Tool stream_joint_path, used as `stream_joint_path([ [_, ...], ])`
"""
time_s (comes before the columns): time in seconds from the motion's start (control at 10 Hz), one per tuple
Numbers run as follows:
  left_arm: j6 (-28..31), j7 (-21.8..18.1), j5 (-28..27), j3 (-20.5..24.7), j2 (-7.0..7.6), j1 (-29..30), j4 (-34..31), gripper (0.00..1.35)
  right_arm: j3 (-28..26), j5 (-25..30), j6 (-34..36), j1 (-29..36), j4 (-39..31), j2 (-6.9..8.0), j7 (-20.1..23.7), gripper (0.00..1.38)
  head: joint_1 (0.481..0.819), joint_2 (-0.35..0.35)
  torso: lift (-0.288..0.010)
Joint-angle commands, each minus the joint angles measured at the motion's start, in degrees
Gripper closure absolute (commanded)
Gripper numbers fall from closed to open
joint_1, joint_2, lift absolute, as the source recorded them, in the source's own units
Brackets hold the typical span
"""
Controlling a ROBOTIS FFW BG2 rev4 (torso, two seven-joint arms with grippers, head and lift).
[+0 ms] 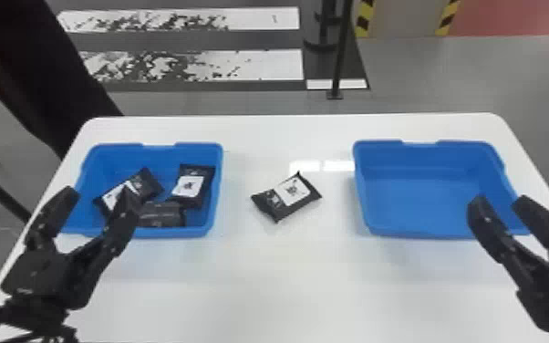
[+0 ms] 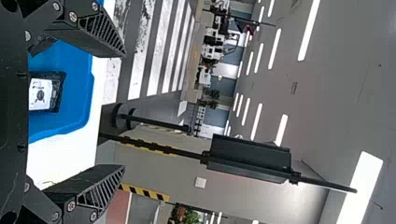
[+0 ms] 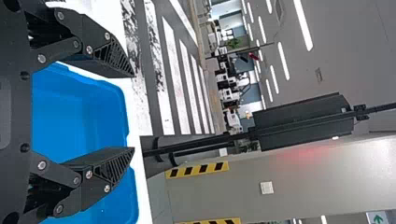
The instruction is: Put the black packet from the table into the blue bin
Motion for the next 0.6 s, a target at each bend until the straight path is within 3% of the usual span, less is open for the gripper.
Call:
stream_joint_path([
  [0.0, 0.3, 0.0, -0.1, -0.1, 0.0, 0.1, 0.0, 0.19, 0.0, 0.0, 0.0, 0.0, 0.0, 0.05, 0.0, 0.51, 0.695, 0.04, -0.11],
  [0.5, 0.1, 0.0, -0.6, -0.6, 0.18, 0.0, 0.0, 0.19, 0.0, 0.0, 0.0, 0.0, 0.0, 0.05, 0.0, 0.51, 0.695, 0.036, -0.11],
])
